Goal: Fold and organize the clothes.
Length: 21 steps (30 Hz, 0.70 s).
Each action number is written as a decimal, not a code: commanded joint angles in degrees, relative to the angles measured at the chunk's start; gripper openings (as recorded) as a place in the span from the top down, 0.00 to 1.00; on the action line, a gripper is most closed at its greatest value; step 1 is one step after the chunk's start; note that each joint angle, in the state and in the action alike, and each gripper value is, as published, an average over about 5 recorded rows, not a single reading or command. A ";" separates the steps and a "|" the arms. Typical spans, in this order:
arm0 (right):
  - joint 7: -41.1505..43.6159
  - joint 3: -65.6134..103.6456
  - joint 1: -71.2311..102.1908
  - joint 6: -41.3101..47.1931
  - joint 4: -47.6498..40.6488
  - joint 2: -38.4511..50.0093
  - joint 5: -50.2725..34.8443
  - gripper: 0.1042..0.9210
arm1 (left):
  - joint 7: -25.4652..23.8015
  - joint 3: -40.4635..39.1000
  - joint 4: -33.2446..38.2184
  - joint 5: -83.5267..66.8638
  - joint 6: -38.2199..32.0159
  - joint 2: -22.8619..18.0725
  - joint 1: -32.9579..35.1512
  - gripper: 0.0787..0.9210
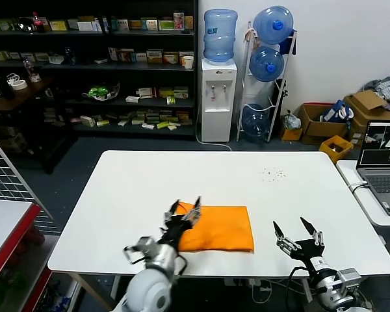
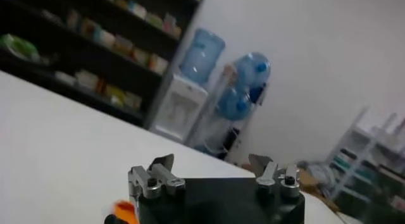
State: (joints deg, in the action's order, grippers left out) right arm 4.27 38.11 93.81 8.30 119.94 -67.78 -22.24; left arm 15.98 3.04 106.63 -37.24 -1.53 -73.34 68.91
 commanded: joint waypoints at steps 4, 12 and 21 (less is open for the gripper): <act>6.12 1.82 -2.72 -15.96 -8.45 -12.37 13.45 0.12 | -25.77 36.28 1.37 11.57 -28.95 3.07 29.21 0.12; 6.92 4.97 -1.08 -20.65 -10.70 -16.50 17.25 0.12 | -27.37 35.26 0.72 11.73 -30.21 0.17 30.73 0.12; 9.70 5.86 0.97 -25.08 -11.77 -20.32 20.65 0.12 | -28.81 33.63 1.25 15.31 -29.44 -4.66 30.79 0.12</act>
State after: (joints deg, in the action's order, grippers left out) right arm 11.33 42.62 93.72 -9.85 110.44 -82.30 -7.21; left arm -8.20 32.56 107.59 -25.85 -26.96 -74.05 95.88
